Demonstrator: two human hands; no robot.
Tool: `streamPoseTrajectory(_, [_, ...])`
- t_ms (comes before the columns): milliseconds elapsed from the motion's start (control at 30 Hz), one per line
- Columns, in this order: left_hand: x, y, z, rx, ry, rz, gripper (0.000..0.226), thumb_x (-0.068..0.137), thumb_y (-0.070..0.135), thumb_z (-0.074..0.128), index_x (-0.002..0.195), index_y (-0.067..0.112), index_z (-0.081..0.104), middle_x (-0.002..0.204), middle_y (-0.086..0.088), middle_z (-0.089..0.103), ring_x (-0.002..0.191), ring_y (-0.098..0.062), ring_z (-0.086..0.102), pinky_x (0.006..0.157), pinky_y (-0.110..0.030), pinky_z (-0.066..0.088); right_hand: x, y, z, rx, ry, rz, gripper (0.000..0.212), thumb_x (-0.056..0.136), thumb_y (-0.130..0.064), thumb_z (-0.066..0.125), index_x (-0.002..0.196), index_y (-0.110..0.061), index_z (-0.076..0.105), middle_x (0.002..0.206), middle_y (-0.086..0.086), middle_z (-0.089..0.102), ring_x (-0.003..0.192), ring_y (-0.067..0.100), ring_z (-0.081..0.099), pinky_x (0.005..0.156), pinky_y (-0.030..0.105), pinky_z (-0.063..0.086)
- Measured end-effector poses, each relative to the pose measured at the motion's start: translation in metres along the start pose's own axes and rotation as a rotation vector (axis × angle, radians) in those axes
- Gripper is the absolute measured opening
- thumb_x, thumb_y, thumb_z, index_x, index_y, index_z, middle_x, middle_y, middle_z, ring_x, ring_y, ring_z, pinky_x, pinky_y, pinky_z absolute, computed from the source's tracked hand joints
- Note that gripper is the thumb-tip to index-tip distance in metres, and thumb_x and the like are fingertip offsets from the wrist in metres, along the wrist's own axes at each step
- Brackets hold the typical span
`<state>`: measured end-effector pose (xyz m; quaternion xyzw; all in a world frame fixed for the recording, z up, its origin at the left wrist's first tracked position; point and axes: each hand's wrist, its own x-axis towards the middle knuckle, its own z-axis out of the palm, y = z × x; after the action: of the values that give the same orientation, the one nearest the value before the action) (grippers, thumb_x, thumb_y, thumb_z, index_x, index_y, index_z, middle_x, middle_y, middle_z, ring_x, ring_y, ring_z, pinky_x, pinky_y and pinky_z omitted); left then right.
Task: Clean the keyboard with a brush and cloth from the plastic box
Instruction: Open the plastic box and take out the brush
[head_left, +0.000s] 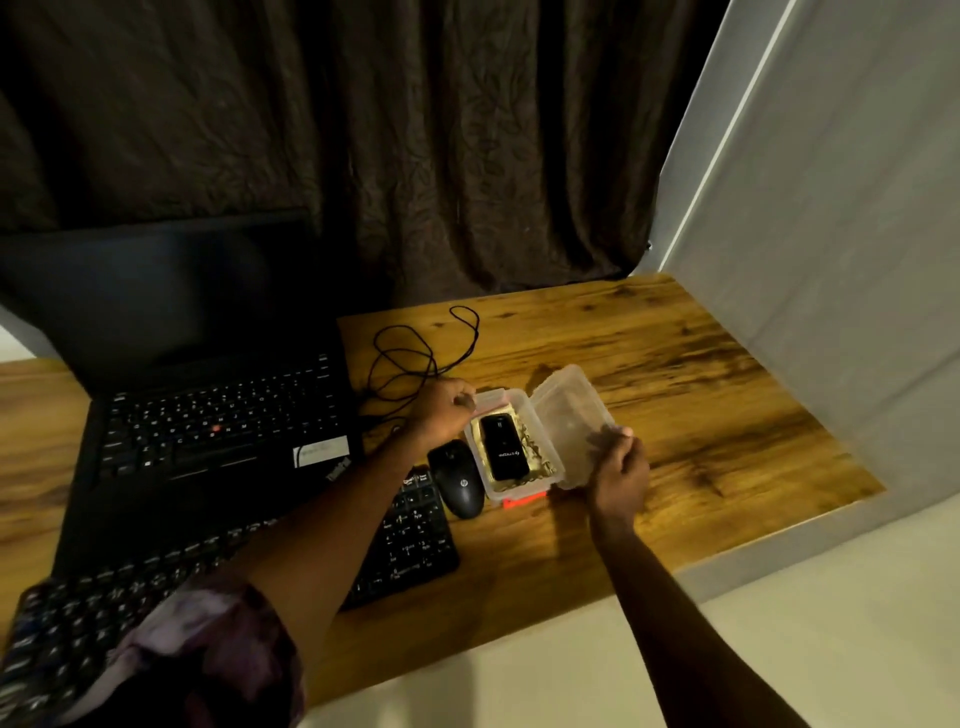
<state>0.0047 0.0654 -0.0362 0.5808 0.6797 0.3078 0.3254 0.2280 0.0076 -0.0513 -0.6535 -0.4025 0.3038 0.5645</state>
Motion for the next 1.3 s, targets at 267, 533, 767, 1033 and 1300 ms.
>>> streamPoseTrajectory(267, [-0.01, 0.001, -0.003, 0.063, -0.028, 0.029, 0.028, 0.099, 0.009, 0.055, 0.124, 0.004, 0.065, 0.124, -0.012, 0.066, 0.111, -0.025, 0.063, 0.086, -0.023, 0.045, 0.023, 0.026, -0.023, -0.401, -0.021, 0.081, 0.036, 0.102, -0.023, 0.045, 0.109, 0.004, 0.068, 0.107, 0.03, 0.067, 0.102, 0.043, 0.063, 0.083, 0.042, 0.047])
streamPoseTrajectory(533, [-0.02, -0.002, 0.001, 0.12, -0.022, 0.035, 0.032, 0.099, 0.015, 0.055, 0.128, 0.007, 0.064, 0.126, -0.012, 0.066, 0.114, -0.026, 0.062, 0.089, -0.025, 0.046, 0.033, 0.007, -0.032, -0.949, -0.219, -0.042, 0.028, 0.091, -0.032, 0.065, 0.112, -0.014, 0.068, 0.118, 0.017, 0.06, 0.109, 0.038, 0.06, 0.085, 0.042, 0.051])
streamPoseTrajectory(767, [-0.035, 0.002, -0.006, 0.177, 0.032, 0.067, 0.035, 0.096, 0.007, 0.052, 0.129, 0.009, 0.062, 0.135, -0.012, 0.058, 0.121, -0.027, 0.056, 0.087, -0.019, 0.04, 0.0, -0.045, 0.029, -0.891, -0.469, -0.477, 0.03, 0.095, -0.041, 0.057, 0.107, -0.016, 0.069, 0.102, 0.011, 0.071, 0.094, 0.033, 0.068, 0.073, 0.037, 0.054])
streamPoseTrajectory(1033, [-0.065, -0.004, -0.018, 0.243, 0.056, 0.11, 0.028, 0.095, 0.005, 0.051, 0.117, 0.011, 0.067, 0.144, -0.008, 0.051, 0.126, -0.028, 0.052, 0.09, -0.026, 0.043, -0.028, -0.058, 0.072, -1.343, -0.57, -0.434, 0.049, 0.097, -0.056, 0.051, 0.121, -0.013, 0.057, 0.12, 0.009, 0.065, 0.109, 0.026, 0.065, 0.086, 0.033, 0.05])
streamPoseTrajectory(1300, [-0.097, -0.04, -0.068, 0.094, 0.142, 0.12, 0.025, 0.097, 0.008, 0.054, 0.116, 0.01, 0.07, 0.124, -0.001, 0.065, 0.093, -0.012, 0.064, 0.08, -0.013, 0.045, -0.031, -0.058, 0.07, -0.98, -0.355, -0.499, 0.055, 0.084, -0.058, 0.065, 0.113, -0.011, 0.064, 0.108, 0.01, 0.063, 0.096, 0.027, 0.063, 0.073, 0.034, 0.053])
